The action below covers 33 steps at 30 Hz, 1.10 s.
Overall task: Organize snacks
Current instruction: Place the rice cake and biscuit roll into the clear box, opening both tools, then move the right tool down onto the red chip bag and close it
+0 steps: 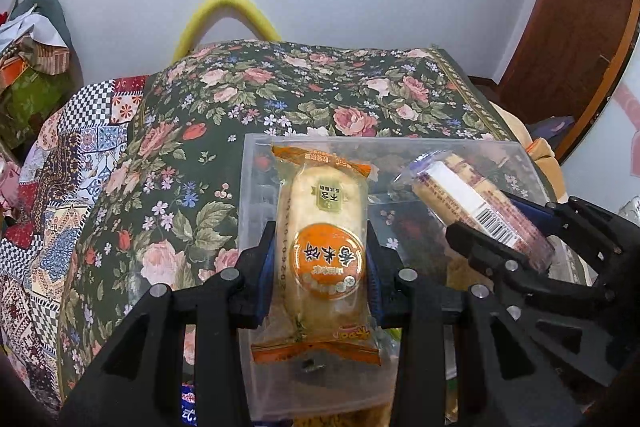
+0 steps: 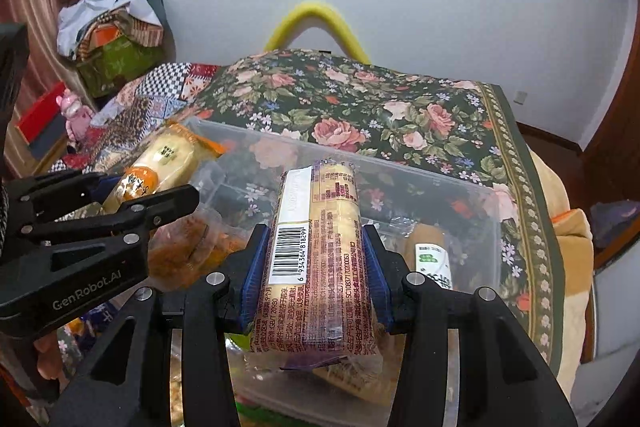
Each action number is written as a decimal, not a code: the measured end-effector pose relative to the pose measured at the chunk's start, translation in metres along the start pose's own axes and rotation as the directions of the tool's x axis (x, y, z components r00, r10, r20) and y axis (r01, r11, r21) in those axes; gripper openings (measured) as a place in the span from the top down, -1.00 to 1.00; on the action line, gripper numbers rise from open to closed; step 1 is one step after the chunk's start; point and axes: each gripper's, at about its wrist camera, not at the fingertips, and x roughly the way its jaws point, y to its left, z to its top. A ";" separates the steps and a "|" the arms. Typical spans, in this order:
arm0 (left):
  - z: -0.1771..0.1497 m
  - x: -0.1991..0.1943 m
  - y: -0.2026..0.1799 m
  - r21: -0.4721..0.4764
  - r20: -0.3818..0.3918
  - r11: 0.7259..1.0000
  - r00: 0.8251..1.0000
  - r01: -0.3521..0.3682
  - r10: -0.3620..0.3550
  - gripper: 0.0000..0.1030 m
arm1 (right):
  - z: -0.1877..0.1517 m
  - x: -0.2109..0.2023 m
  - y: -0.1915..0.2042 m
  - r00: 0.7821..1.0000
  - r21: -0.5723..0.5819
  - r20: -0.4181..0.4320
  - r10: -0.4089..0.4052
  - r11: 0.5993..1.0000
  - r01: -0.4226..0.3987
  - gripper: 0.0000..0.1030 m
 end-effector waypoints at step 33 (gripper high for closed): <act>-0.058 -0.151 0.006 0.040 0.118 0.999 0.993 0.020 -0.024 -0.37 | -0.036 -0.111 0.026 0.989 -0.031 0.149 -0.012 0.999 0.017 -0.30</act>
